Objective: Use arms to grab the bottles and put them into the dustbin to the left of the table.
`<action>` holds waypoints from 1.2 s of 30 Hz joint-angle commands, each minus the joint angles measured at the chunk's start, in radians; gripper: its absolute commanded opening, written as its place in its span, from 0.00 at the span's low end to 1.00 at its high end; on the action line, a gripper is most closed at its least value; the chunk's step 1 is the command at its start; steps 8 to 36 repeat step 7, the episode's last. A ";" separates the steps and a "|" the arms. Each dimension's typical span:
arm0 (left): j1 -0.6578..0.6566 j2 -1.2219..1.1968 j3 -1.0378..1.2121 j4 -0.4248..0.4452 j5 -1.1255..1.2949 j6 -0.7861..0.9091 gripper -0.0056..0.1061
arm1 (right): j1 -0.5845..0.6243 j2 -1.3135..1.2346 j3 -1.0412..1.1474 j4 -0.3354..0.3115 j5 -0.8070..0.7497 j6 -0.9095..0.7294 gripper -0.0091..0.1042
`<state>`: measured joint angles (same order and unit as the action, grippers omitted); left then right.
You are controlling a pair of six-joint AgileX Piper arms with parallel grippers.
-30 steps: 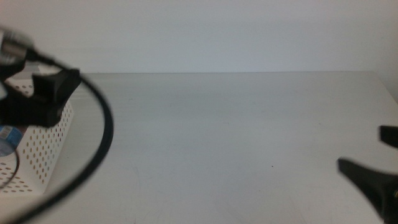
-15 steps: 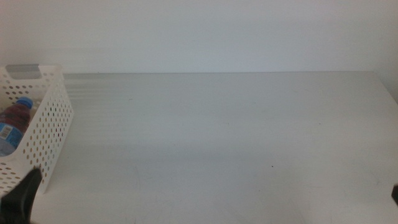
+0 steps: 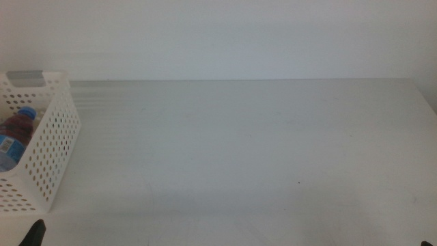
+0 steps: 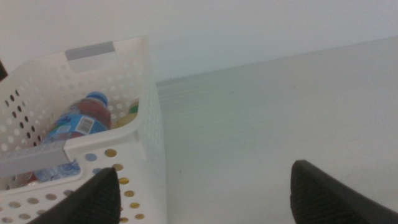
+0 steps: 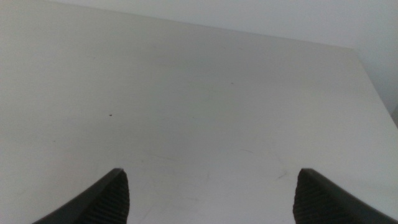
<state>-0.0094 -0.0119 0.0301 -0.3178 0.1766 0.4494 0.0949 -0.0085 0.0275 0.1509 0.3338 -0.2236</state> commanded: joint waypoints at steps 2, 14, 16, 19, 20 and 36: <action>0.014 -0.017 0.006 -0.011 -0.068 -0.013 0.86 | -0.015 -0.028 -0.007 -0.001 -0.074 -0.008 0.76; 0.024 -0.017 0.006 -0.011 -0.067 -0.013 0.86 | -0.019 -0.028 -0.007 -0.004 -0.075 -0.008 0.76; 0.024 -0.017 0.006 -0.011 -0.067 -0.013 0.86 | -0.019 -0.028 -0.007 -0.004 -0.075 -0.008 0.76; 0.024 -0.017 0.006 -0.011 -0.067 -0.013 0.86 | -0.019 -0.028 -0.007 -0.004 -0.075 -0.008 0.76; 0.024 -0.017 0.006 -0.011 -0.067 -0.013 0.86 | -0.019 -0.028 -0.007 -0.004 -0.075 -0.008 0.76; 0.024 -0.017 0.006 -0.011 -0.067 -0.013 0.86 | -0.019 -0.028 -0.007 -0.004 -0.075 -0.008 0.76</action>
